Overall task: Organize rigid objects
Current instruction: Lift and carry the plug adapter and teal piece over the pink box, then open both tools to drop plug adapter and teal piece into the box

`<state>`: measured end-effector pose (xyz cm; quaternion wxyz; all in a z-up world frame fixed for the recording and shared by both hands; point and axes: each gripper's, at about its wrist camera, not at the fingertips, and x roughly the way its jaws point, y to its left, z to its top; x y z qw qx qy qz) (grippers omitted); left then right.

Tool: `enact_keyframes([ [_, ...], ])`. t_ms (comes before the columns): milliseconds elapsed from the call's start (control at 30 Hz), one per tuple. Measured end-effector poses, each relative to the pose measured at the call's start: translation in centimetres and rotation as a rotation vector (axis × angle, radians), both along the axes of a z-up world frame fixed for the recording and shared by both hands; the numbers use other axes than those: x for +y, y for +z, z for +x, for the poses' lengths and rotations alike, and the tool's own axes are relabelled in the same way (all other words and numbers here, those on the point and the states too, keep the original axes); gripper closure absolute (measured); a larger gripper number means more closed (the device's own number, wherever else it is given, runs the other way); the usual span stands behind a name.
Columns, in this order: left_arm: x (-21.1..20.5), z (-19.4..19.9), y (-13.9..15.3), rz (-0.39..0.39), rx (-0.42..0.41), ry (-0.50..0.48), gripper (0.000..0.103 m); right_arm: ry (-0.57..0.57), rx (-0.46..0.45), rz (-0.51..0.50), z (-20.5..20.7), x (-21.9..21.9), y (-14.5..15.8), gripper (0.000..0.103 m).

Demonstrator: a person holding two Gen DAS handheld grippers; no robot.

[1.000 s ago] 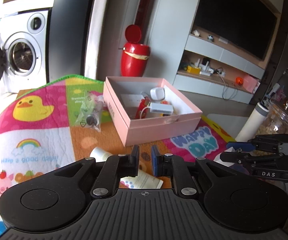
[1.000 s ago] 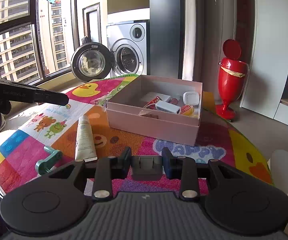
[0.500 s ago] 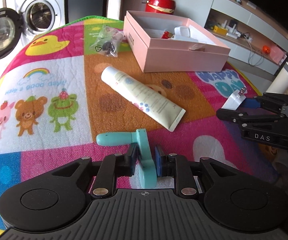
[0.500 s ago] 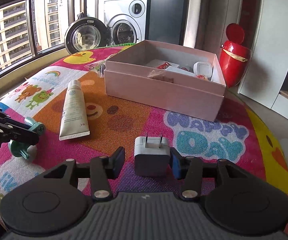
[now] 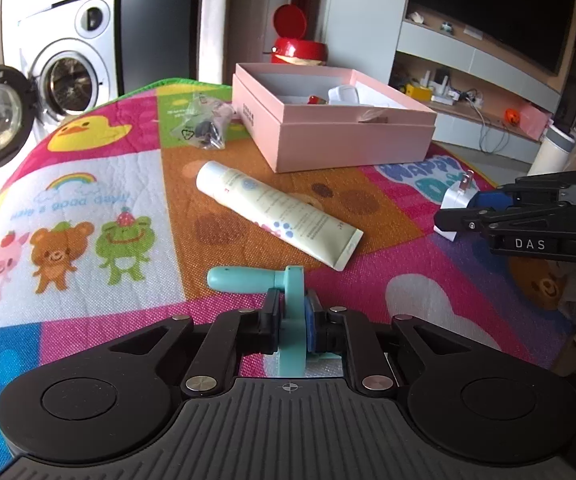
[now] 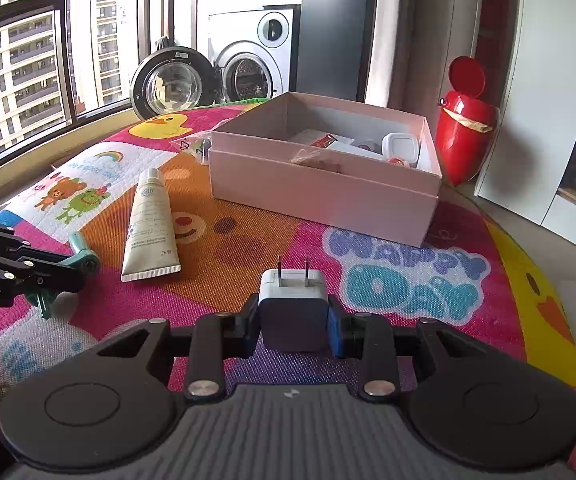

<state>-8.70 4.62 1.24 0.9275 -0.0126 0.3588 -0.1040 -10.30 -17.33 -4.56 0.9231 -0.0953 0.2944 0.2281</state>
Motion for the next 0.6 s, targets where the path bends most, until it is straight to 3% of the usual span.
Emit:
enact_keyframes([
  [167,0.1,1.9,2.7,-0.053,-0.079,-0.054,0.088,0.002,-0.031,0.025,0.6,-1.0,2.2,0.071],
  [400,0.1,10.8,14.3,-0.196,-0.373,-0.111,0.088,-0.027,-0.261,0.090,4.7,-1.0,11.6,0.071],
  [500,-0.7,16.0,15.5,-0.240,-0.376,-0.103,0.088,-0.035,-0.245,0.093,7.8,0.4,12.7,0.071],
  [600,-1.6,19.4,13.9,-0.271,-0.338,-0.097,0.088,-0.028,-0.180,0.089,10.6,1.6,11.7,0.071],
])
